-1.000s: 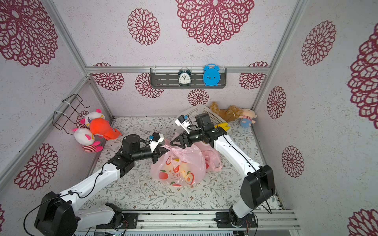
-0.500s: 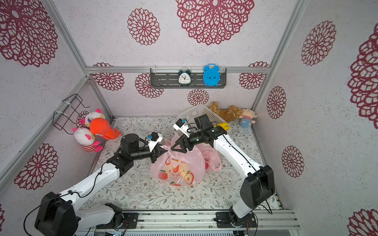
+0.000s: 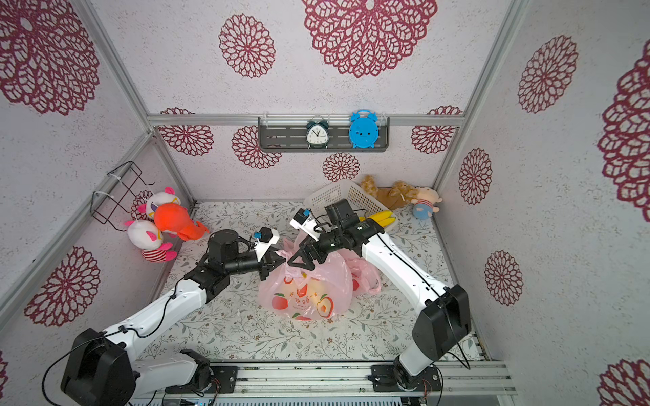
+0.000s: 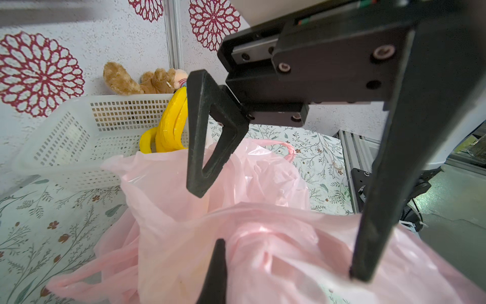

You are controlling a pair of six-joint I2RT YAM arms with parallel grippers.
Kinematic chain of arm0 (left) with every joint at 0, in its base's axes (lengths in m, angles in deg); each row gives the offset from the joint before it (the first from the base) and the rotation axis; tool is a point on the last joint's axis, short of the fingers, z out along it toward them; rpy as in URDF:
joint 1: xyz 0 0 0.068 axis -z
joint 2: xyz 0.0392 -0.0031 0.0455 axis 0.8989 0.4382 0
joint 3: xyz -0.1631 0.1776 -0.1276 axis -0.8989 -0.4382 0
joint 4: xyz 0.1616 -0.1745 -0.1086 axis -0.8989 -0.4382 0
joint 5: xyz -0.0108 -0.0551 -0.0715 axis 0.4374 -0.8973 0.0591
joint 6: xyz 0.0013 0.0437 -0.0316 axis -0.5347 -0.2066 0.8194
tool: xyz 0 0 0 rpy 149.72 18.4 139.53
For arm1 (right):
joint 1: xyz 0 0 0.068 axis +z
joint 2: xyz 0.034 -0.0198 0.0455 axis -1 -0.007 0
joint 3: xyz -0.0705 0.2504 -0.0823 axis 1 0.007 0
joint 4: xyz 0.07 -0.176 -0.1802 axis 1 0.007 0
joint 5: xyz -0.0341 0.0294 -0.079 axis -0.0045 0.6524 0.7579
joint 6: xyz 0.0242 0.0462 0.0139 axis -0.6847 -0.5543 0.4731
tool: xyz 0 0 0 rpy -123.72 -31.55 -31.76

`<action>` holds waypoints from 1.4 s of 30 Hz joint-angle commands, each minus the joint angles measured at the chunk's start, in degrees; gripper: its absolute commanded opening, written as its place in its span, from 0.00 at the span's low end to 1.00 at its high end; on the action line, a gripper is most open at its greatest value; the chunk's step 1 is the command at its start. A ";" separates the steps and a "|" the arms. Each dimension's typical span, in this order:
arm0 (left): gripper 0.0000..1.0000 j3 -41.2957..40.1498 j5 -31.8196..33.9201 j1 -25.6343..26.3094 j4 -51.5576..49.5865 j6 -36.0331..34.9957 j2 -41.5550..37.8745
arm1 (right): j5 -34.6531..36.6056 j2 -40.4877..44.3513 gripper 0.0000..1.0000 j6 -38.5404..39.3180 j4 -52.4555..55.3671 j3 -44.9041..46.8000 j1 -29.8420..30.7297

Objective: Place the banana into a plastic bag & tie a knot
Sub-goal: Cross the plastic bag at the center of the board.

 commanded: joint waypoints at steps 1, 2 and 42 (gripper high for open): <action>0.00 -0.43 -0.57 -0.66 -0.08 -0.62 0.15 | 6.16 1.80 0.95 2.36 2.51 -1.30 1.59; 0.00 -0.38 -0.56 -0.66 -0.16 -0.58 0.10 | 7.92 1.82 0.94 2.70 2.87 -1.14 2.07; 0.00 -1.08 1.58 -0.77 -1.21 0.33 -0.21 | 21.04 -2.83 0.63 3.68 -0.37 -2.13 7.59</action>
